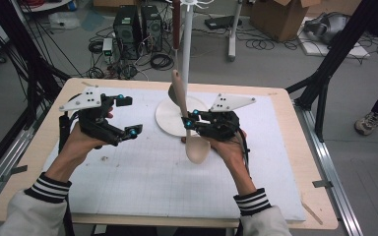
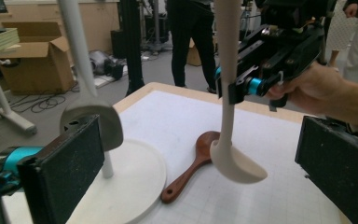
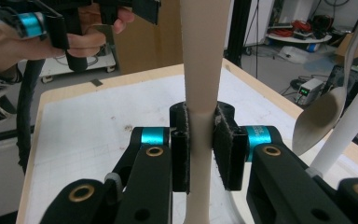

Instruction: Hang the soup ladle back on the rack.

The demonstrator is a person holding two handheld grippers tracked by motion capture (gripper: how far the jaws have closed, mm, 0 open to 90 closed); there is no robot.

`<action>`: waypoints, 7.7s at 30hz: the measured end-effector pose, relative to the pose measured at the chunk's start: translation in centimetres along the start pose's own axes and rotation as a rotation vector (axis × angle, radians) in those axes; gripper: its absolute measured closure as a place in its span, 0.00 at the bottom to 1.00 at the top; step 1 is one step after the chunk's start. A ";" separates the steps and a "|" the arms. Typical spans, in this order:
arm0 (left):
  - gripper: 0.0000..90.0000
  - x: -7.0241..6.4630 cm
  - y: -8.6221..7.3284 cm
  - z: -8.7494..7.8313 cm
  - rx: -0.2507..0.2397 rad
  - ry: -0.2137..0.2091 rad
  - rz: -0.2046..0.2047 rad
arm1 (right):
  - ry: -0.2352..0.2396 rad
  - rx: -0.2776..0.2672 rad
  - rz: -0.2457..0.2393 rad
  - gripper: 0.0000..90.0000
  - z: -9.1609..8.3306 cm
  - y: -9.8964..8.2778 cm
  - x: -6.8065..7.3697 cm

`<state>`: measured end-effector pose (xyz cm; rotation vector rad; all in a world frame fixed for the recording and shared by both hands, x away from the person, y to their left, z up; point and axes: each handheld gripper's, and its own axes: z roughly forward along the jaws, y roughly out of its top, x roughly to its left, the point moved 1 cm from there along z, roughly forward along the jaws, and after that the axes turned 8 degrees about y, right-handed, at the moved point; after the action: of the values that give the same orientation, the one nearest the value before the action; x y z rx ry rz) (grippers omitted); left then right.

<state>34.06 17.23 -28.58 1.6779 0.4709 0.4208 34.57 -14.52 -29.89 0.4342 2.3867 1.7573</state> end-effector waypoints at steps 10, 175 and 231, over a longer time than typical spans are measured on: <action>0.02 -1.1 2.5 2.9 -0.022 -0.001 0.002 | 0.006 -0.014 0.001 0.87 0.9 0.3 0.3; 0.81 -2.9 5.8 6.7 -0.099 -0.408 0.064 | 0.321 -0.171 -0.110 0.84 0.3 2.1 0.7; 0.02 1.5 -0.9 -0.7 -0.054 -0.023 0.056 | 0.121 -0.150 -0.023 0.85 -3.7 2.8 -1.9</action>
<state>34.87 18.75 -29.33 1.6451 0.3932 0.4509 35.73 -17.69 -26.16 0.2883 2.3043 1.9885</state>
